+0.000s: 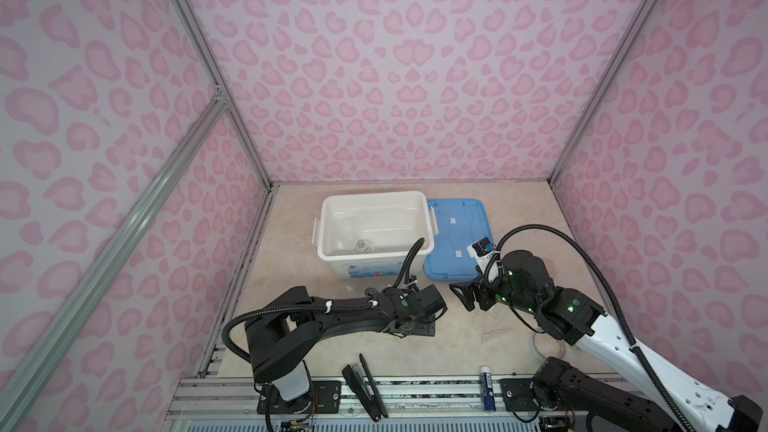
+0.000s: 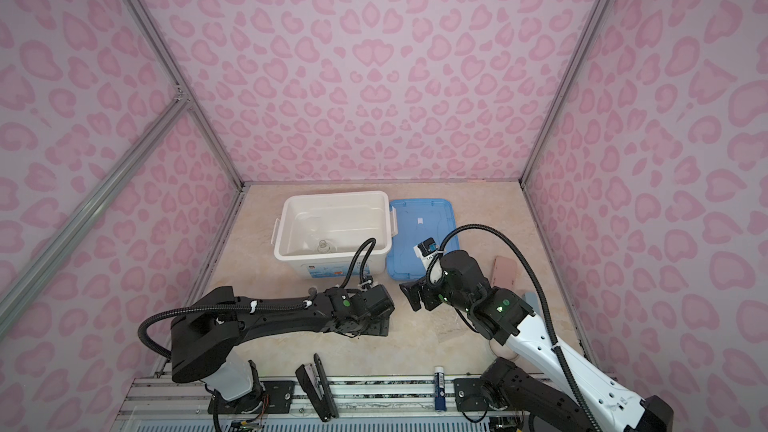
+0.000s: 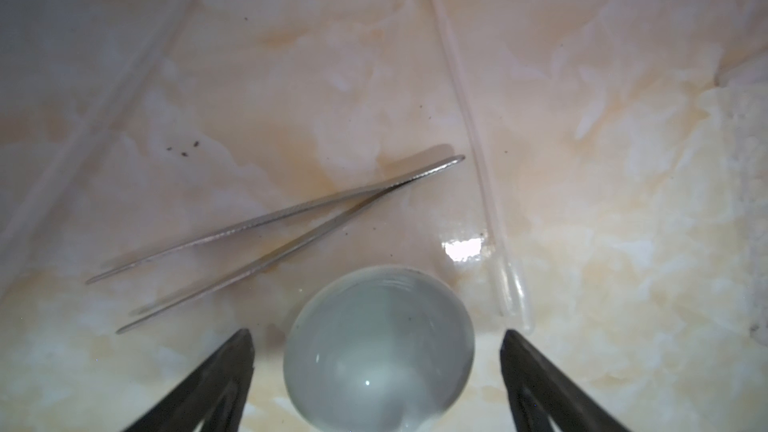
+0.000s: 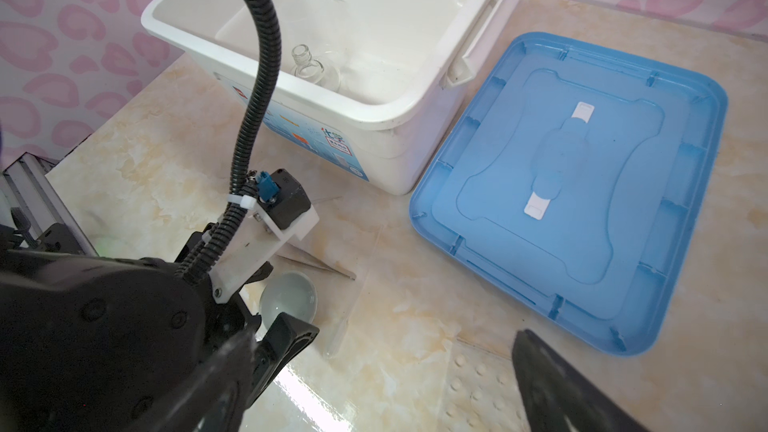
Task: Organize the chemistry lab equipment
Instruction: 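Lower the open left gripper and close it on the white porcelain dish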
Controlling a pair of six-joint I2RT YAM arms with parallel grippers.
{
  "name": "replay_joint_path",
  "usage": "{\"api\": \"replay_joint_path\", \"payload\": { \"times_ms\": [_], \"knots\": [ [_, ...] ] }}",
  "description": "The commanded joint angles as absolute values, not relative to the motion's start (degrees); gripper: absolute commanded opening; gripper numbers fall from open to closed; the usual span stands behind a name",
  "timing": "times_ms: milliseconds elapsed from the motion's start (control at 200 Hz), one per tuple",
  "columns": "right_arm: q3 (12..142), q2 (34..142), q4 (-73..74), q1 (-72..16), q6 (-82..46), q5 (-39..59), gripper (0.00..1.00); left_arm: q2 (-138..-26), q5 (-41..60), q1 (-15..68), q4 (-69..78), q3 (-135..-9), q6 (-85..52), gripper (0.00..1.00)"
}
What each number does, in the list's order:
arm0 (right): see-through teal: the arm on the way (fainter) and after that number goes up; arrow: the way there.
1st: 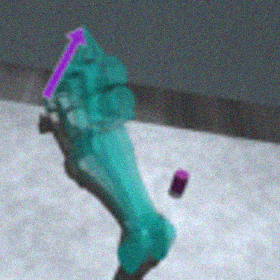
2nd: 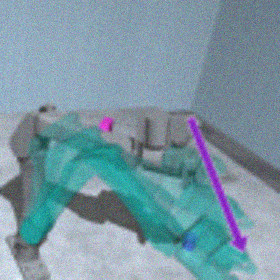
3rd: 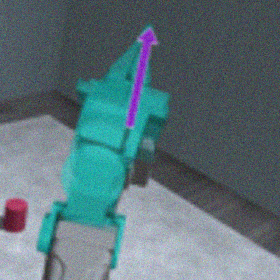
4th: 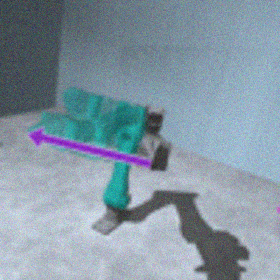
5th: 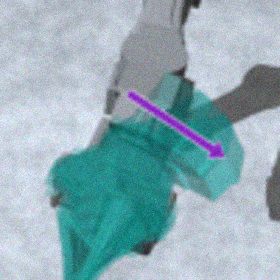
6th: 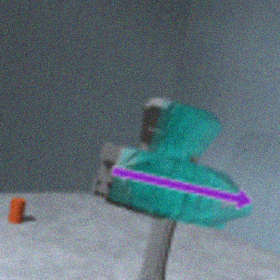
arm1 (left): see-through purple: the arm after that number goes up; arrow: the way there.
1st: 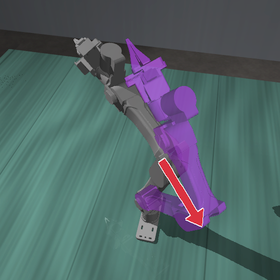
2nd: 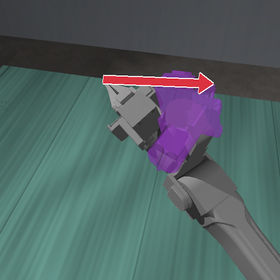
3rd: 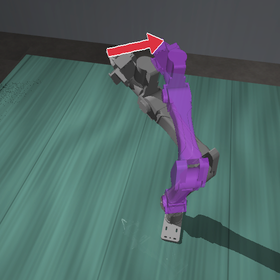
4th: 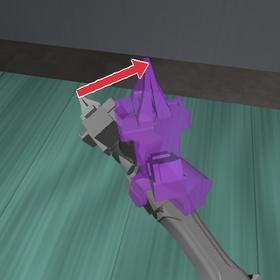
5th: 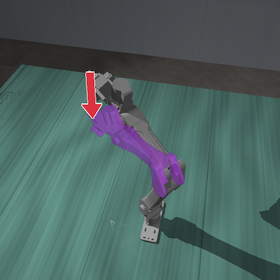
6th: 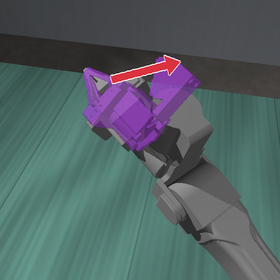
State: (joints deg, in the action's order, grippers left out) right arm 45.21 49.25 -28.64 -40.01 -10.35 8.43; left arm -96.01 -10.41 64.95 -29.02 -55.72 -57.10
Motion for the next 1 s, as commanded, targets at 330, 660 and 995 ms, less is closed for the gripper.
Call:
{"api": "replay_joint_path", "payload": {
  "times_ms": [330, 660, 995],
  "knots": [
    [44.86, 49.92, -28.04, -40.43, -10.63, 7.30, 0.98, -94.25, -10.20, 65.83, -29.88, -52.44, -58.26, 0.90],
    [44.56, 50.41, -27.69, -40.80, -10.60, 6.73, 0.98, -93.45, -9.21, 66.21, -28.97, -51.39, -56.98, 0.90],
    [44.65, 50.30, -27.93, -40.79, -10.55, 6.57, 0.98, -98.64, -9.74, 66.08, -29.84, -56.50, -56.74, 0.90]
  ]
}}
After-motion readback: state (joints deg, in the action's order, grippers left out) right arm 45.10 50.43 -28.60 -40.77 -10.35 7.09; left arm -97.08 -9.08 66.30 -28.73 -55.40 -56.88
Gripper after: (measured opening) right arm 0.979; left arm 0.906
